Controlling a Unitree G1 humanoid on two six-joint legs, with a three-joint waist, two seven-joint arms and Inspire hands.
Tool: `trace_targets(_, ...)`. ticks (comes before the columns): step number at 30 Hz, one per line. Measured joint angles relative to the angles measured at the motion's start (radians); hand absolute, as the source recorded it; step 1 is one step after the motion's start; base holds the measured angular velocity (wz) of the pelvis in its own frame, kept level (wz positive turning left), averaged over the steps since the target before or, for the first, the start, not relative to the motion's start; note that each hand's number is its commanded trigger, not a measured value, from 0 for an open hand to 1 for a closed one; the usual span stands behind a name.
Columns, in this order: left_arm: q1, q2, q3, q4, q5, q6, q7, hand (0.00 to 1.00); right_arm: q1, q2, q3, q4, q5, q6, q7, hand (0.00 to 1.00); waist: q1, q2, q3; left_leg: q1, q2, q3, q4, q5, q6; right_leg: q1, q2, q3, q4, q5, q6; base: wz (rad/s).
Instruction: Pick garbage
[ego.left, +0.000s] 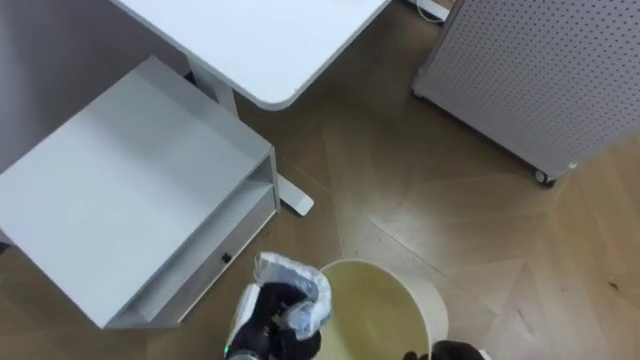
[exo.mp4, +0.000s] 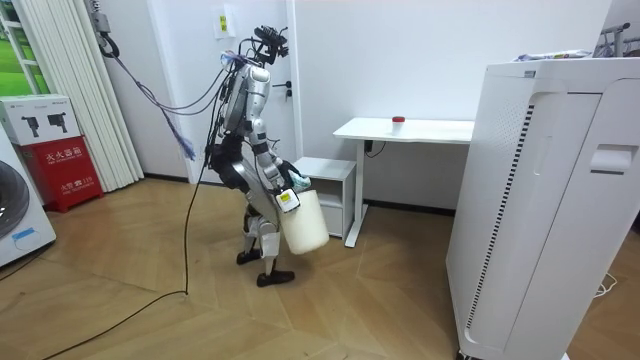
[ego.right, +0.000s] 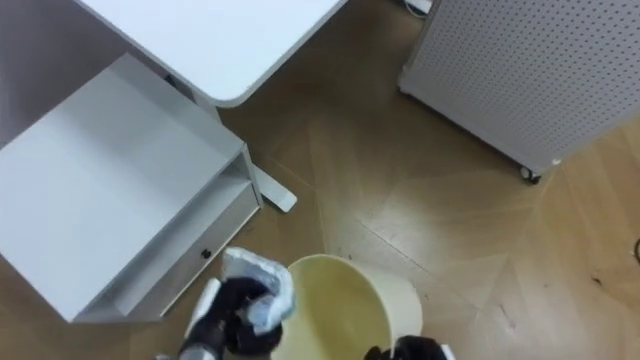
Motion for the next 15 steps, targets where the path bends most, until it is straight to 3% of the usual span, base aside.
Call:
trace_targets(4, 0.021, -0.003, -0.032, -0.002, -0.001, 0.0, -0.065, 1.0, 0.008, 0.021, 0.039, 0.004, -0.009, 0.009, 0.031, 1.0, -0.004, -0.008, -0.0066, 0.026, -0.01, 0.013, -0.024, 0.008, 0.004, 0.011, -0.005, 0.017, -0.004, 0.004, 0.005, -0.05)
trace_targets(9, 0.036, -0.013, -0.059, -0.002, -0.001, 0.0, -0.129, 1.0, 0.01, 0.025, 0.04, 0.003, -0.013, 0.011, 0.054, 1.0, -0.002, -0.01, -0.0079, 0.038, -0.018, 0.025, -0.042, 0.018, 0.009, 0.011, -0.012, 0.026, -0.004, 0.006, 0.009, -0.01)
trace_targets(11, 0.045, -0.016, -0.062, -0.002, 0.0, 0.0, -0.151, 0.76, 0.01, 0.025, 0.041, 0.004, -0.018, 0.011, 0.061, 1.0, -0.002, -0.011, -0.0085, 0.038, -0.018, 0.025, -0.042, 0.018, 0.009, 0.011, -0.012, 0.025, -0.004, 0.006, 0.009, 0.0)
trace_targets(12, 0.046, -0.017, -0.062, -0.002, 0.0, 0.0, -0.154, 0.0, 0.01, 0.026, 0.041, 0.004, -0.018, 0.011, 0.062, 1.0, -0.002, -0.011, -0.0087, 0.038, -0.018, 0.025, -0.042, 0.018, 0.009, 0.011, -0.012, 0.025, -0.004, 0.006, 0.009, 0.0)
trace_targets(15, 0.046, -0.021, -0.063, 0.018, 0.0, 0.001, -0.173, 0.0, 0.011, 0.026, 0.039, 0.004, -0.022, 0.012, 0.069, 1.0, -0.002, -0.011, -0.0091, 0.038, -0.017, 0.025, -0.042, 0.018, 0.009, 0.011, -0.01, 0.025, -0.013, 0.008, 0.008, -0.01)
